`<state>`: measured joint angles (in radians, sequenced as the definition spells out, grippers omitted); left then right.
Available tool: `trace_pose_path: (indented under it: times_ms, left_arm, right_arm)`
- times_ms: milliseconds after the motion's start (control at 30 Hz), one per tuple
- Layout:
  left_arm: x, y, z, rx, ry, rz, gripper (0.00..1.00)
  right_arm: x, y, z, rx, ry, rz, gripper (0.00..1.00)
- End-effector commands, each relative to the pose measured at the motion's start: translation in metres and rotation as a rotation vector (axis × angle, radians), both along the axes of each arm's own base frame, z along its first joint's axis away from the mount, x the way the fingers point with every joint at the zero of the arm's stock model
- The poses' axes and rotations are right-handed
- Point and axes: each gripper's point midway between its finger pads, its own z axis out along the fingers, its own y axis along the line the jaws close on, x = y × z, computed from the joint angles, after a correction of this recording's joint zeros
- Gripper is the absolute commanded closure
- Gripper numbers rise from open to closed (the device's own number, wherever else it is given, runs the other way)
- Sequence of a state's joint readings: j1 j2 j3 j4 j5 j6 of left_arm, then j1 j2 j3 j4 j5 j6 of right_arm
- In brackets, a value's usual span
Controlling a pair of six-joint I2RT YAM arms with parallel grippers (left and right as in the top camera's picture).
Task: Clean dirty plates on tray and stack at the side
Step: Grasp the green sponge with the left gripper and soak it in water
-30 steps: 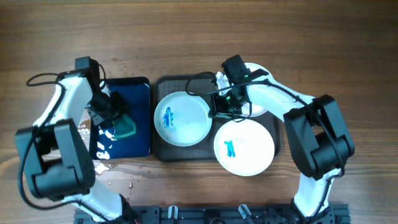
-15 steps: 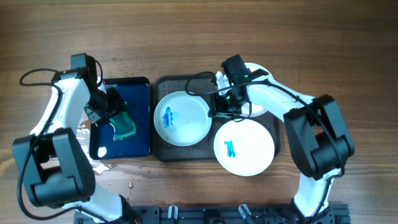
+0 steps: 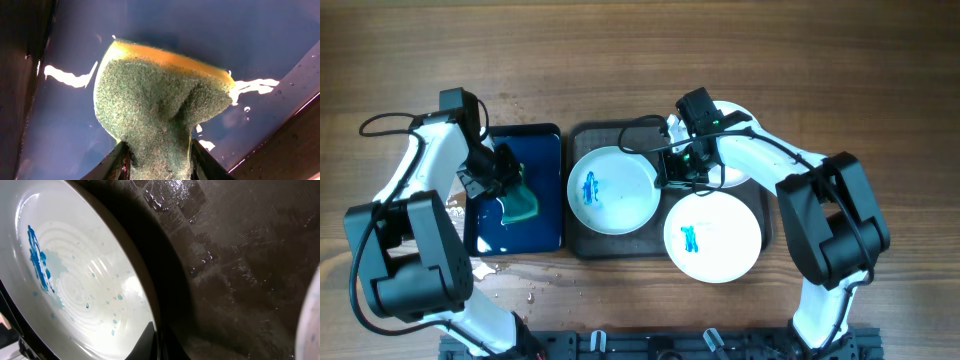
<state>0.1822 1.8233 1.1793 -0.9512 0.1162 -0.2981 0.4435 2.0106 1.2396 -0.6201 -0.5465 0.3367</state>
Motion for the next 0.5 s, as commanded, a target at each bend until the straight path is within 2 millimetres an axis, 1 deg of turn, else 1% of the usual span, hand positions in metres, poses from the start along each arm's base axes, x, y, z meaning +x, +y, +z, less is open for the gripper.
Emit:
trace_pose_path:
  times_ms: [0, 67, 133, 167, 367, 467]
  left_arm:
    - [0.009, 0.0, 0.0, 0.012, -0.019, -0.012, 0.66]
    - [0.011, -0.003, -0.002, 0.013, -0.025, -0.02, 0.65]
    - [0.012, -0.006, -0.004, 0.013, -0.023, -0.028, 0.74]
    - [0.013, -0.009, -0.005, 0.009, -0.025, -0.035, 0.96]
    - [0.015, -0.013, -0.004, 0.003, -0.031, -0.046, 0.96]
    - [0.017, -0.026, -0.002, -0.073, -0.045, -0.049, 0.96]
  right_arm:
    - [-0.001, 0.003, -0.003, 0.008, 0.016, 0.001, 0.96]
    - [-0.001, 0.003, -0.003, 0.007, 0.018, 0.0, 0.96]
    - [-0.001, 0.003, -0.004, 0.007, 0.017, 0.001, 0.96]
    - [-0.002, 0.002, -0.004, 0.006, 0.02, 0.001, 0.96]
    - [-0.003, 0.002, -0.004, 0.003, 0.026, 0.001, 0.96]
    - [-0.004, 0.001, -0.004, 0.001, 0.03, 0.001, 0.96]
